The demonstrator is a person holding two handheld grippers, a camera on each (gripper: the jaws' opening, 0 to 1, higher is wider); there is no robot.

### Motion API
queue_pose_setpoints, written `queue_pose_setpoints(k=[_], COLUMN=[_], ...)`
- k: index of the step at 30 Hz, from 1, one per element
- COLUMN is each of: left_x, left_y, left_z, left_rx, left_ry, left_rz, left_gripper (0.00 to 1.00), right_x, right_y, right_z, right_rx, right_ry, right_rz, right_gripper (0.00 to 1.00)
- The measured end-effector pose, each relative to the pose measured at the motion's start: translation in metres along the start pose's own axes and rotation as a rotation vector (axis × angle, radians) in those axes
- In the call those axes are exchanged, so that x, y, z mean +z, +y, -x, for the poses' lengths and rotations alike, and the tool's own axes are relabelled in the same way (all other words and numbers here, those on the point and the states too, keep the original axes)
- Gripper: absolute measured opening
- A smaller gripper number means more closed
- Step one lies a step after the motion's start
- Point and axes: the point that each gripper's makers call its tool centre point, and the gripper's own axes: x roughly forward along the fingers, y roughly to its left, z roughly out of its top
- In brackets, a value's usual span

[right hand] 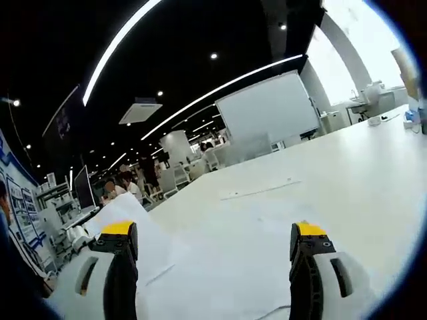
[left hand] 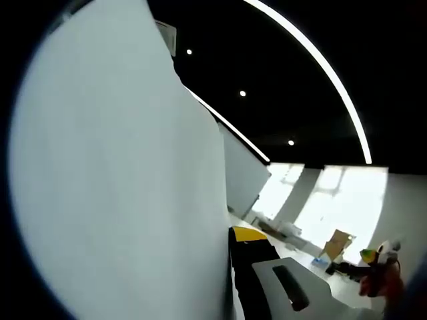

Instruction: Organize the stack of printing papers by aligning and flattening the scattered papers on the table

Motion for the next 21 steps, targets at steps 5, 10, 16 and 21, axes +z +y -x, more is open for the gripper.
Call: queue_pose_setpoints(k=[5,10,16,21], left_x=[0.000,0.000,0.000,0.000], left_y=[0.000,0.000,0.000,0.000], left_z=[0.000,0.000,0.000,0.000], left_rx=[0.000,0.000,0.000,0.000], left_ry=[0.001,0.001,0.000,0.000], left_rz=[0.000,0.001,0.000,0.000], left_gripper=[0.06,0.06,0.06,0.06], right_x=[-0.005,-0.009,-0.013,-0.014], right_y=[-0.005,-0.008,-0.014,-0.018], right_z=[-0.002,-0.003,-0.004,-0.004], right_rx=[-0.012,-0.020,-0.034,-0.044], right_ry=[0.011,0.020,0.028,0.032], right_rz=[0.002,-0.001,-0.002,-0.001], right_gripper=[0.90,0.90,0.90,0.90])
